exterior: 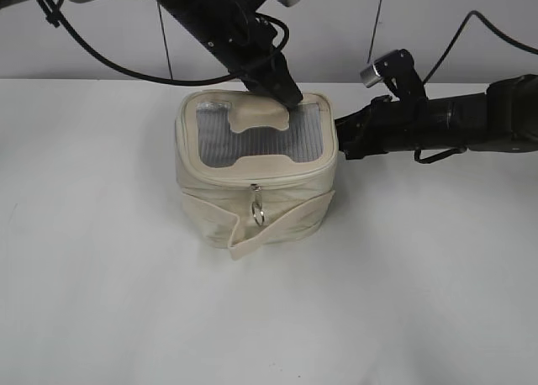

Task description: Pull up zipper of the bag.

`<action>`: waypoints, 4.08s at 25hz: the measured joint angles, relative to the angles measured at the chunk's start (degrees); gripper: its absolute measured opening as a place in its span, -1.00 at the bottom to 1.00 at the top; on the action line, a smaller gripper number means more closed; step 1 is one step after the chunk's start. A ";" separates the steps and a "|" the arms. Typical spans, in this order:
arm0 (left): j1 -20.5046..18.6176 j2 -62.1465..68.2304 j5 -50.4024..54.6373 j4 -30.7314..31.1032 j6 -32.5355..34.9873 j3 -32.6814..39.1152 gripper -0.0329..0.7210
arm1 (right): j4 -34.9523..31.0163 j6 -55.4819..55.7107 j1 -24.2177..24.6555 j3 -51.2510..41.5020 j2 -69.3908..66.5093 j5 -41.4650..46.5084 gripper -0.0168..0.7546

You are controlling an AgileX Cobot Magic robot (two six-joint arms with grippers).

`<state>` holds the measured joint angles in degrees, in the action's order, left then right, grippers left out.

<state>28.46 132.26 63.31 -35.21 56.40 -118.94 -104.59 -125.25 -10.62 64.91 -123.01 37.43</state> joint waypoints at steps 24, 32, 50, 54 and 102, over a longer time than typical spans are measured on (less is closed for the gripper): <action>0.11 0.00 0.88 -0.57 0.14 0.00 -0.81 | 5.90 12.86 -0.71 -20.07 18.62 -3.17 -0.90; 0.30 0.00 0.09 -0.70 -2.55 0.00 -0.81 | 11.84 19.07 -0.72 -26.08 24.24 0.93 -0.90; 0.36 0.00 -1.62 -0.71 -12.49 0.06 -0.81 | 5.24 28.22 -26.94 -16.98 19.80 -9.79 -0.89; 0.36 0.00 -1.50 -0.82 -13.09 0.06 -0.69 | 11.75 39.34 -26.16 -16.15 18.82 -9.24 -0.77; -11.60 -132.57 5.15 30.14 -50.01 85.51 0.36 | 97.63 121.70 -0.57 -33.81 120.75 28.74 0.54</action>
<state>16.86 -0.31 68.46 -5.08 6.39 -33.43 -6.96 -3.55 -11.19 31.10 -2.27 66.17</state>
